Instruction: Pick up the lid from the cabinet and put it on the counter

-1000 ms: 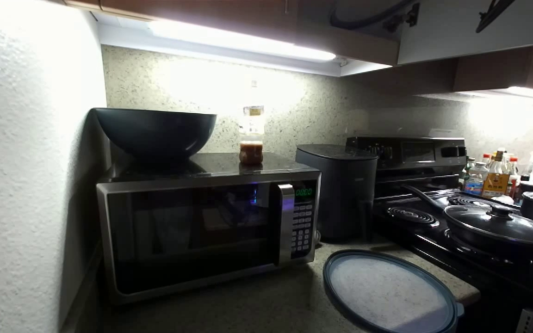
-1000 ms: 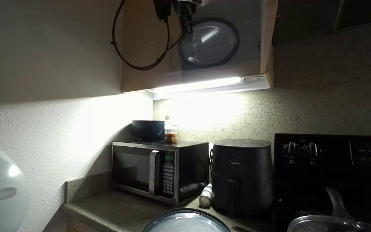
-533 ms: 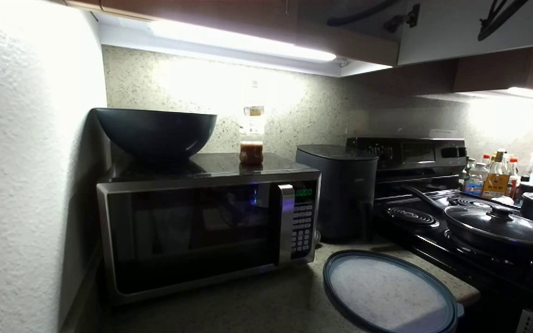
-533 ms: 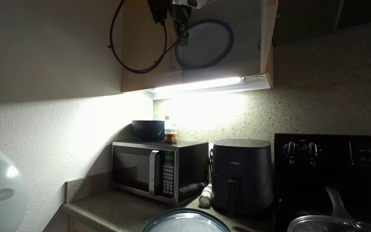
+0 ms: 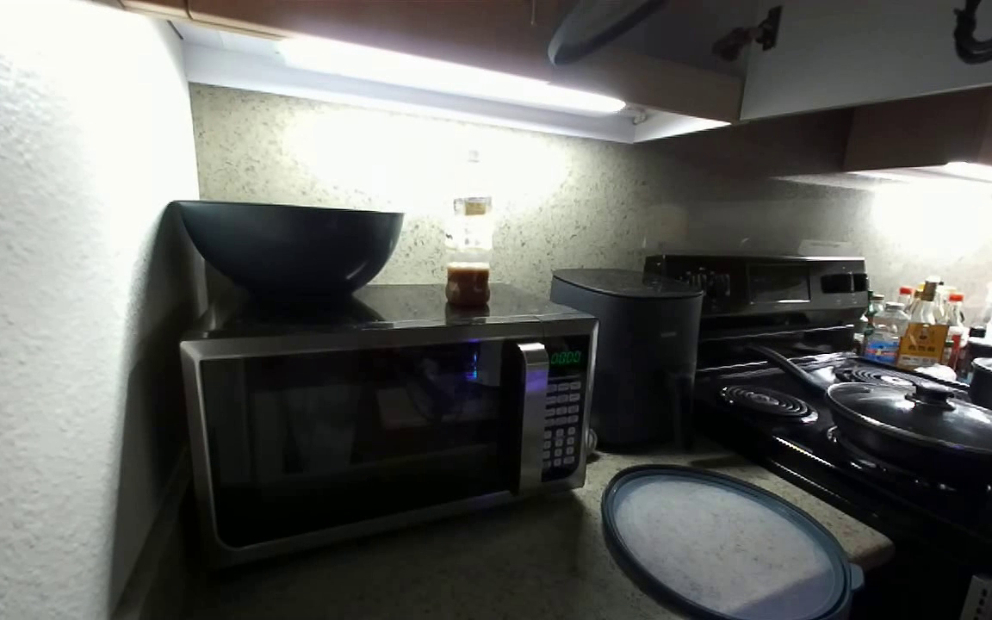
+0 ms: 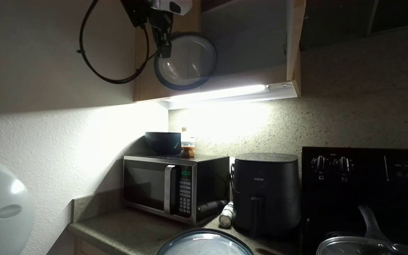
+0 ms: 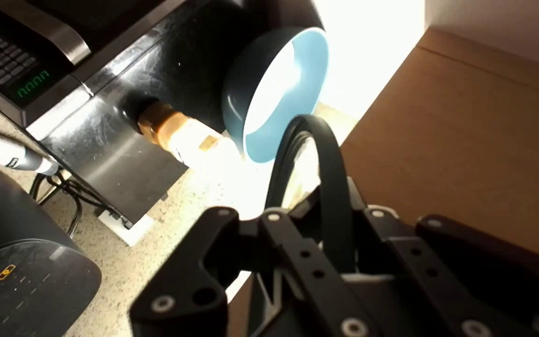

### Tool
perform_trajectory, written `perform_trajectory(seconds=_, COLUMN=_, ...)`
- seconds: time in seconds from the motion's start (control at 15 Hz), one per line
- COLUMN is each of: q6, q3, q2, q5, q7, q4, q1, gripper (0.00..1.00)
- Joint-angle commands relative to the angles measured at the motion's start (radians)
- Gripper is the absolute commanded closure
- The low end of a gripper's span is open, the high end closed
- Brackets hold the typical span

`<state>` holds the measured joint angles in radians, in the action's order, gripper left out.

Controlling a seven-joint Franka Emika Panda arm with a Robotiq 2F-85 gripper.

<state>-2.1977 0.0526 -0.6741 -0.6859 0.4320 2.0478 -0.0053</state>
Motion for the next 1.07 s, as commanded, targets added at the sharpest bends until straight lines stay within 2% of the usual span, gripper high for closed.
perform_trajectory(seconds=0.0, q6=0.035, q3=0.015, q2=-0.081, q5=0.01, q7=0.008, q4=0.073, q1=0.005, gripper=0.93)
perform_trajectory(seconds=0.2, q6=0.066, q3=0.005, q2=-0.086, q5=-0.006, q7=0.028, q4=0.101, q1=-0.004, gripper=0.93)
perform_trajectory(seconds=0.67, q6=0.05, q3=-0.007, q2=-0.059, q5=-0.012, q7=0.011, q4=0.107, q1=-0.007, gripper=0.93)
perform_trajectory(seconds=1.0, q6=0.038, q3=0.002, q2=-0.033, q5=-0.015, q7=0.042, q4=0.204, q1=-0.03, gripper=0.93)
